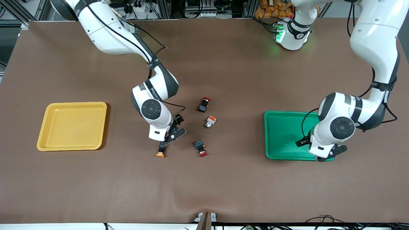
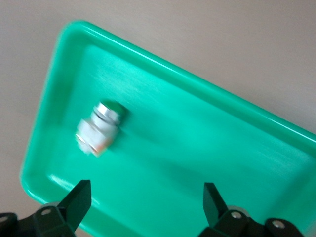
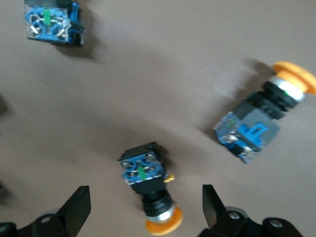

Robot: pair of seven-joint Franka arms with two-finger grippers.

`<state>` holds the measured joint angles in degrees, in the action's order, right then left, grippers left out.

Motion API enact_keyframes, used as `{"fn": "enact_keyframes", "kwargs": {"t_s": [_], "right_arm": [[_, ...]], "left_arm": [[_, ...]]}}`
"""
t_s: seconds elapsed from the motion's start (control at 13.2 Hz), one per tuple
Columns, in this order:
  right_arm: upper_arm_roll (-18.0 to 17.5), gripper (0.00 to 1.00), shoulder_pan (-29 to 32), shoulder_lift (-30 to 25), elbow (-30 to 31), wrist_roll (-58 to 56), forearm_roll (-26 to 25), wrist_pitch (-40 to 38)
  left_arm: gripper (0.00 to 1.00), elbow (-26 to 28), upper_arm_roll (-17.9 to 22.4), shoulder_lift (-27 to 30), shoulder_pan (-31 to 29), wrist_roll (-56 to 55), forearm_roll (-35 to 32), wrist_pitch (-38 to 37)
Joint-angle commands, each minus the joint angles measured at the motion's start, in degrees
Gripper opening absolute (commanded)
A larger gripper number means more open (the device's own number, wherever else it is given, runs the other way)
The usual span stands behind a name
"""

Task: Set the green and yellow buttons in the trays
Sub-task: 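Grasp a green button with the left gripper while the right gripper grasps yellow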

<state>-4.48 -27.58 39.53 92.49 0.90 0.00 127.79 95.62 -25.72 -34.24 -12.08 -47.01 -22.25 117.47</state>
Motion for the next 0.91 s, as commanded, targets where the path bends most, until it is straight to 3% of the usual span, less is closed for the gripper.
{"fn": "enact_keyframes", "kwargs": {"t_s": [0.0,0.3,0.45,0.53,0.6,0.68,0.83], "right_arm": [[0.5,1.0,-1.6,0.7,0.4,2.8,-3.2,1.8],[0.5,0.99,-1.8,1.1,2.9,2.9,-4.3,6.2],[0.5,0.87,-1.6,1.1,5.2,2.8,-6.0,9.6],[0.5,0.65,-1.6,1.3,5.2,2.8,-6.2,9.8],[0.4,0.11,-1.6,1.1,5.1,4.2,-6.1,9.3],[0.4,0.0,-1.5,0.7,5.1,5.9,-6.1,9.1],[0.4,0.0,-1.4,0.5,4.6,5.9,-6.1,8.6]], "left_arm": [[1.0,0.3,-4.2,1.0,1.2,-5.9,3.5,-1.2],[1.0,-3.7,-5.2,-2.0,10.7,-25.7,4.1,0.0],[1.0,-5.3,-5.2,-3.7,13.7,-32.7,4.2,0.1],[1.0,-5.6,-5.2,-4.7,15.8,-35.7,4.5,0.8],[1.0,-5.7,-5.1,-5.7,17.6,-39.1,4.5,2.5],[1.0,-5.7,-5.0,-6.7,19.4,-42.4,4.3,4.5],[1.0,-5.8,-4.9,-7.7,21.3,-46.0,4.5,8.0]]}}
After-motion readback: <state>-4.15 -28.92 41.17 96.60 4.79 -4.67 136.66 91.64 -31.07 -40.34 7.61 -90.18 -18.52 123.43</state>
